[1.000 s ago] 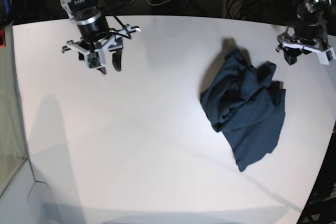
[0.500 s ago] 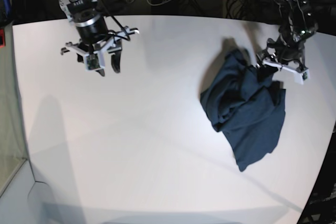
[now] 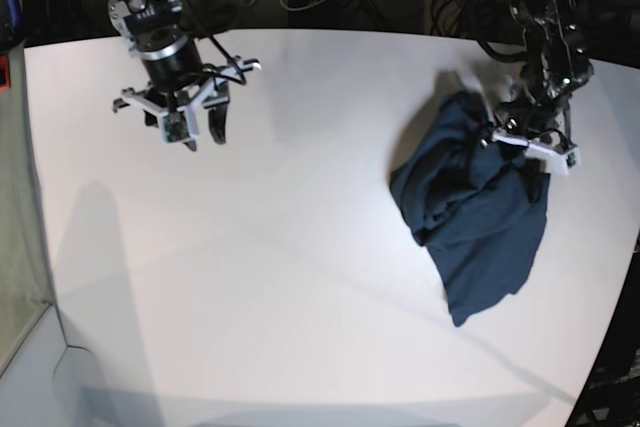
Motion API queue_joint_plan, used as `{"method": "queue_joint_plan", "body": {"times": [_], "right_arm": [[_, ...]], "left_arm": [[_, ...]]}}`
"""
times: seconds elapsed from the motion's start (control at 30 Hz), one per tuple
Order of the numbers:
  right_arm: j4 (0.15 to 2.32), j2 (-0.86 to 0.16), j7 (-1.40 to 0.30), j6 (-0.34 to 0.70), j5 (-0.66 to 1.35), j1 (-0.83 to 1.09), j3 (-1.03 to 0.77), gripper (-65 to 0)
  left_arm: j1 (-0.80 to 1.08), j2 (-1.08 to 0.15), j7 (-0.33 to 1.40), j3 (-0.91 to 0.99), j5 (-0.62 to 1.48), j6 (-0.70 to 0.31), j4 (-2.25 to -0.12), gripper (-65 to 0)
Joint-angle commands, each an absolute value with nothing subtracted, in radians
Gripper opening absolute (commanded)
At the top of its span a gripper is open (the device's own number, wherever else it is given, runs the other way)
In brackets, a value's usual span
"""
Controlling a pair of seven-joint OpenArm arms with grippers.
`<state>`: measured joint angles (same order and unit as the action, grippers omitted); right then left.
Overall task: Layout the t-shirt on the table in an organized manner, then fold the t-shirt properly
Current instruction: 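Grasp the shirt with the left gripper and reach the right gripper over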
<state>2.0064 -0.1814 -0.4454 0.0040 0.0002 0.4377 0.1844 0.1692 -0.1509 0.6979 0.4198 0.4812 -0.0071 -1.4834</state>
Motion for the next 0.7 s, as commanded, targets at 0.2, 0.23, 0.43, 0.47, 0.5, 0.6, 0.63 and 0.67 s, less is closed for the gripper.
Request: {"method": "queue_joint_plan", "body": {"times": [0.2,0.23,0.43,0.47,0.5,0.6,0.63,0.67], "right_arm": [[2.023,-0.182,-0.429,0.007,-0.002,0.398,0.186,-41.4],[2.023,-0.179,-0.429,0.007,-0.002,0.384,0.186,-41.4],[2.012,-0.168,-0.466,0.007,-0.001,0.268,0.285,-41.4],[2.003,-0.16,-0.49,0.007,-0.001,0.24,0.309,-41.4],[1.997,-0.143,-0.524,0.007,-0.001,0.2,0.332,-41.4],[1.949,-0.074,-0.61,0.007,-0.001,0.11,0.377,-41.0],[1.929,-0.054,-0.624,0.008,-0.001,0.082,0.386,-41.0],[1.903,-0.031,-0.638,0.008,-0.001,0.053,0.398,-41.0]], "left_arm": [[0.262,-0.196,0.716,0.487,0.489,-0.007,-1.692,-64.6],[0.269,-0.197,0.716,0.51,0.487,-0.007,-1.721,-64.6],[0.306,-0.197,0.716,0.628,0.489,-0.007,-1.816,-64.6],[0.308,-0.197,0.717,0.641,0.489,-0.007,-1.828,-64.6],[0.311,-0.197,0.717,0.653,0.486,-0.007,-1.834,-64.6],[0.325,-0.197,0.717,0.688,0.483,-0.007,-1.833,-64.6],[0.326,-0.197,0.717,0.696,0.483,-0.007,-1.833,-64.6],[0.328,-0.197,0.717,0.702,0.483,-0.007,-1.833,-64.6]]}}
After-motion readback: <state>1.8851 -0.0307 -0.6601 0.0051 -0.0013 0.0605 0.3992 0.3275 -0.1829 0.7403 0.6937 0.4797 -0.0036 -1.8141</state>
